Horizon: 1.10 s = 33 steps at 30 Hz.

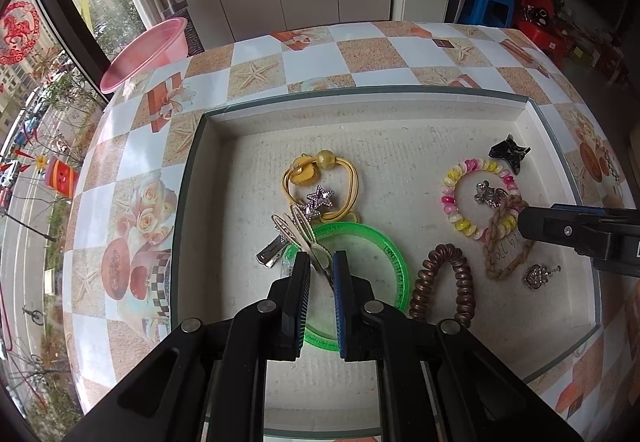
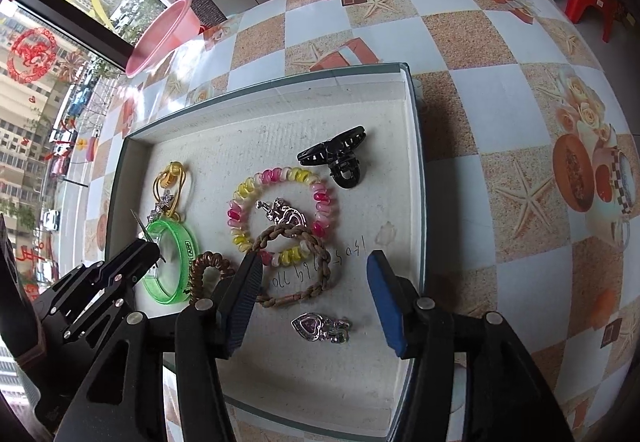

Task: Organize jewelry
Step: 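Open the left tool over the green bangle while the right tool releases the braided bracelet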

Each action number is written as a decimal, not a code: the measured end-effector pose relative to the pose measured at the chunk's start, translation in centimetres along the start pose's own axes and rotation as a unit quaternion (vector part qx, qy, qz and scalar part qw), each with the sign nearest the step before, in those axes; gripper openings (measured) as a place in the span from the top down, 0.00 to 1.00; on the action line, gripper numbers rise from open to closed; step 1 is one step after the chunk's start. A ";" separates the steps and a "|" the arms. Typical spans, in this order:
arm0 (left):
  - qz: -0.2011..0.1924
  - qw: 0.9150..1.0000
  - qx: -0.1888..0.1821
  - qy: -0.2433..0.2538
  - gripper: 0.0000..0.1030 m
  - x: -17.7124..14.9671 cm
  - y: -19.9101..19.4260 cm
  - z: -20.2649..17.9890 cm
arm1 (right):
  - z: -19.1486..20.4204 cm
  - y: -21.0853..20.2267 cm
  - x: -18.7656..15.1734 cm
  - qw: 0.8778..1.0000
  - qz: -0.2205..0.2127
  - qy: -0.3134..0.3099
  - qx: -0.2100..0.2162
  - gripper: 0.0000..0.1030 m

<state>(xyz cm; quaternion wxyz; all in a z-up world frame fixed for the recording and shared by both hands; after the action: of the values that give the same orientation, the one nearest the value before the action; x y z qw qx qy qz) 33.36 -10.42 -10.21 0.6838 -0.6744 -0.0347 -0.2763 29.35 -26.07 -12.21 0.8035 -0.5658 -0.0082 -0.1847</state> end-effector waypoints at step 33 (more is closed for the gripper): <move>-0.019 0.999 0.016 -0.025 0.00 -0.4 -2.7 2.2 | 1.6 -1.4 -0.3 0.998 0.001 0.034 0.057 0.16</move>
<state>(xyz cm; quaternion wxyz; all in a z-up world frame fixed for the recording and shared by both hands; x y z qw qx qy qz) 32.63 -8.11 -7.77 0.6883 -0.6691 -0.0694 -0.2716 28.92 -24.92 -10.42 0.8344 -0.5125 0.0092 -0.2024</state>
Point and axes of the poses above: each gripper's, at about its wrist camera, not at the fingertips, and y roughly the way its jaws point, z to its left, x to its top, the point moved 5 cm from there along y, roughly the way its jaws point, and after that the axes turned 1 degree about y, right-handed, at the moved point
